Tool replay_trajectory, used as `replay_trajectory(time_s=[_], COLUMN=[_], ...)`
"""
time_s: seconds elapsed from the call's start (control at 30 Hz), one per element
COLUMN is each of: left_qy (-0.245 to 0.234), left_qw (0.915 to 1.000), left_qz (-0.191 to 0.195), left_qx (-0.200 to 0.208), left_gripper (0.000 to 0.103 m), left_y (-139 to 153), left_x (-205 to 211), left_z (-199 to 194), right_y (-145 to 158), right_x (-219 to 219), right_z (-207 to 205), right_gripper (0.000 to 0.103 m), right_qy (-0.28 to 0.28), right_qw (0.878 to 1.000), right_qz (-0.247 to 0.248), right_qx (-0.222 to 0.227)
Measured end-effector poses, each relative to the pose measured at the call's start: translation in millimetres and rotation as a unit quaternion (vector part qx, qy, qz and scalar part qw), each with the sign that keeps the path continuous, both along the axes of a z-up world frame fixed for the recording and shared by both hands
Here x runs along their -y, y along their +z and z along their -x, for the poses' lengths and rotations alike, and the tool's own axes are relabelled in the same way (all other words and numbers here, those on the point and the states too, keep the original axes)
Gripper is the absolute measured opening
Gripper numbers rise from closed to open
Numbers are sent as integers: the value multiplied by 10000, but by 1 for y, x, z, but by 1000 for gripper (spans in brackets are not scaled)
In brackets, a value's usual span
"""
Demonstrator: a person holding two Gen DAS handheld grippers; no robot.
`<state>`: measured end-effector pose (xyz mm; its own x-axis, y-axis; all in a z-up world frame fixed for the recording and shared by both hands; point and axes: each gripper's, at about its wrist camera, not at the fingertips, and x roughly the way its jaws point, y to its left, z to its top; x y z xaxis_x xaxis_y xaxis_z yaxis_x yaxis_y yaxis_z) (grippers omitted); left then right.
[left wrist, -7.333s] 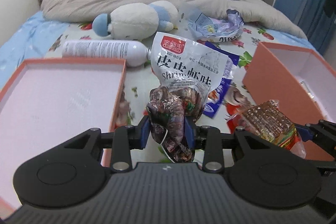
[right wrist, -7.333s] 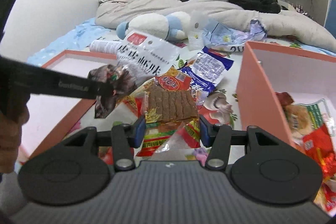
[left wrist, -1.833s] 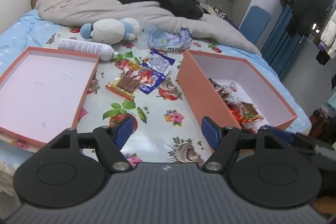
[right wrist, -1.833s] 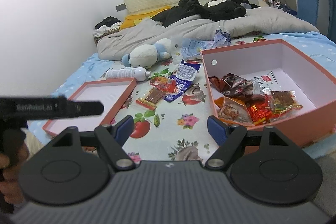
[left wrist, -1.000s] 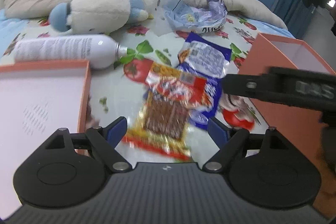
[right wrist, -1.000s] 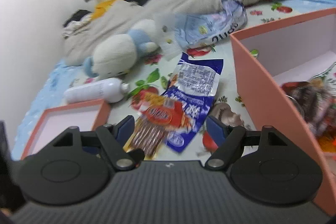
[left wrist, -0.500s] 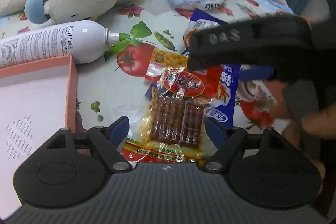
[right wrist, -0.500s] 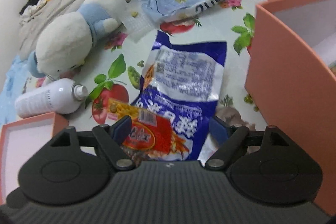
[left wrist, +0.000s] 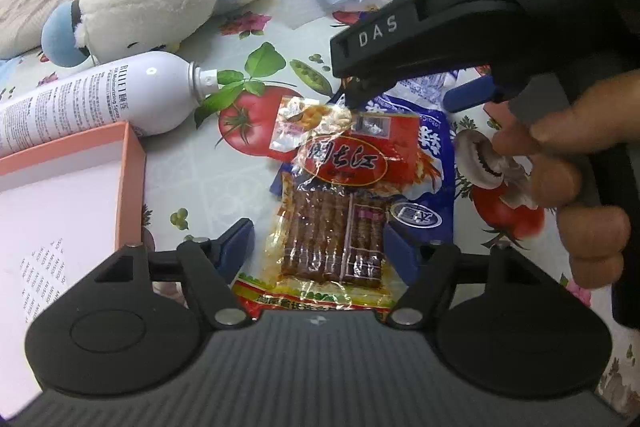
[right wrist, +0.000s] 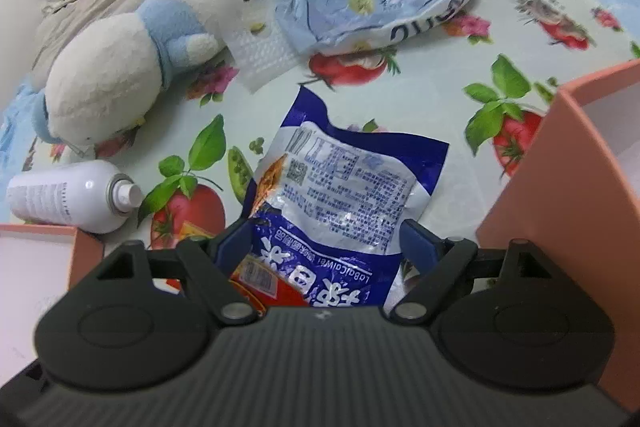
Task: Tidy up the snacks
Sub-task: 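Grasp the blue-white bag with the right tool while the left tool reaches the red strip pack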
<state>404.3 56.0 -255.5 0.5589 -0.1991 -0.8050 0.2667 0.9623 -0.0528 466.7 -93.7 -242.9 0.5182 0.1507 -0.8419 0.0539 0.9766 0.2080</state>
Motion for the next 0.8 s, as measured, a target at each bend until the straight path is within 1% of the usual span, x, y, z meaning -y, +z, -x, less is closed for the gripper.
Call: replay_trajectory(time_s=[0.07, 0.13, 0.17, 0.23, 0.3, 0.37, 0.4, 0.5, 0.67, 0.73, 0.8], left_qy=[35, 52, 81, 114, 158, 203, 234, 385, 637, 790, 1026], left_qw=[10000, 10000, 9999, 9998, 9998, 9997, 9996, 9991, 9974, 9963, 9939], left_qz=[25, -4, 5, 76, 100, 88, 130, 198, 331, 334, 410], left_qx=[8, -27, -68, -117, -111, -84, -74, -28, -67, -43, -30], left_gripper=[73, 71, 71, 62, 58, 57, 57, 56, 56, 56, 56], left_y=[0, 1, 2, 4, 6, 6, 7, 8, 12, 15, 18], left_x=[0, 1, 2, 2, 3, 4, 3, 1, -9, -16, -27], left_z=[2, 2, 1, 0, 3, 8, 12, 19, 34, 40, 46], right_y=[0, 1, 1, 2, 4, 9, 11, 19, 31, 35, 37], right_x=[-2, -5, -6, -6, -3, -1, 0, 2, 11, 14, 12], right_z=[1, 3, 4, 4, 4, 5, 6, 16, 32, 39, 50], right_gripper=[80, 69, 66, 53, 46, 36, 34, 31, 30, 31, 31], right_qy=[256, 461, 542, 662, 732, 773, 804, 909, 851, 807, 901], right_qw=[9996, 9988, 9983, 9974, 9970, 9966, 9963, 9948, 9944, 9946, 9932], right_qz=[71, 71, 83, 85, -7, -39, -46, 120, 216, 208, 210], right_qx=[97, 173, 209, 258, 230, 283, 290, 444, 591, 621, 702])
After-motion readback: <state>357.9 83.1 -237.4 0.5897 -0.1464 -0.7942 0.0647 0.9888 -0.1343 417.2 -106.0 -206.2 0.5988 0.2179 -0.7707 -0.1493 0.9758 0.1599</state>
